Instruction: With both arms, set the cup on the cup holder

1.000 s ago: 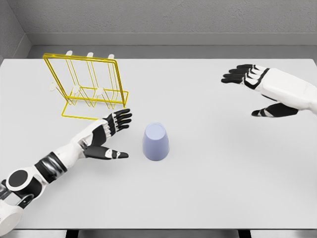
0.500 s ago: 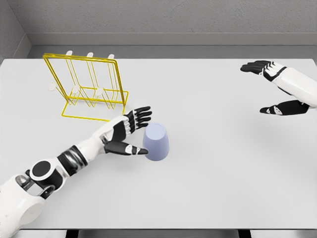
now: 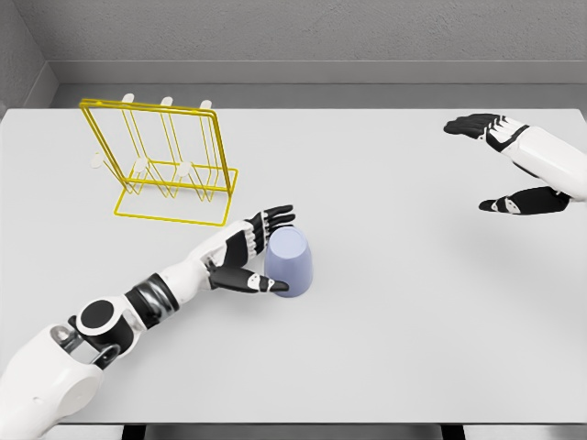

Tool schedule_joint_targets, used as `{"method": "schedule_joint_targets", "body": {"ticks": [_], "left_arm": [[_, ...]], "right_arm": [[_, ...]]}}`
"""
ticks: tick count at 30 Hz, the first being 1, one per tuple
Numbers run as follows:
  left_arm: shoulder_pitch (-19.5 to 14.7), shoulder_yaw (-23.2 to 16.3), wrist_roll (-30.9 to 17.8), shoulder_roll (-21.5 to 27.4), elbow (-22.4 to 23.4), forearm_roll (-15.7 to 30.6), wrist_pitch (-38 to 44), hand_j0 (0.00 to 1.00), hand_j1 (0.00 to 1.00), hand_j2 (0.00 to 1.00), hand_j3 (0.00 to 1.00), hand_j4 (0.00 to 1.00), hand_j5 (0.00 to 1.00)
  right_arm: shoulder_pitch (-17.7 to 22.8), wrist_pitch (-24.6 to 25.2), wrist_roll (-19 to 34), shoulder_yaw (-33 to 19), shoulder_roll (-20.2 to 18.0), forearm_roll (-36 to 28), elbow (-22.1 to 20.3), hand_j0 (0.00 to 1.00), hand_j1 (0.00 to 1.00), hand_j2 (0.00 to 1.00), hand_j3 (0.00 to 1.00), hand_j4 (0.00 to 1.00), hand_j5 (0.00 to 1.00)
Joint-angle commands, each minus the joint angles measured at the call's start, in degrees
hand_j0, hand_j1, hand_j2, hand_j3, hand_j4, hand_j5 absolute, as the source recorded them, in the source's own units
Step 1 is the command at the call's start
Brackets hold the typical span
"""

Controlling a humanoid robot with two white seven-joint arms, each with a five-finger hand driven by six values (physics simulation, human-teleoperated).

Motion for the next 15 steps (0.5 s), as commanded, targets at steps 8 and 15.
{"method": "schedule_joint_targets", "body": {"ticks": [8,15], "left_arm": [[-0.2,-0.1,-0.1,-1.5,2.3,-1.1,0.0,1.0,1.0,1.0,1.0,1.0,1.0],[-1.1,-0.7,-0.1,-2.3,2.4,-2.0,0.9,1.0,1.0,1.0,1.0,1.0,1.0]], "right_arm": [[0.0,0.2,0.0,0.0,0.1,-0.4,-0.1,1.0,1.0,1.0,1.0,1.0,1.0],[0.0,0.2,0.0,0.0,0.1,-0.4,0.0,1.0,1.0,1.0,1.0,1.0,1.0]]}}
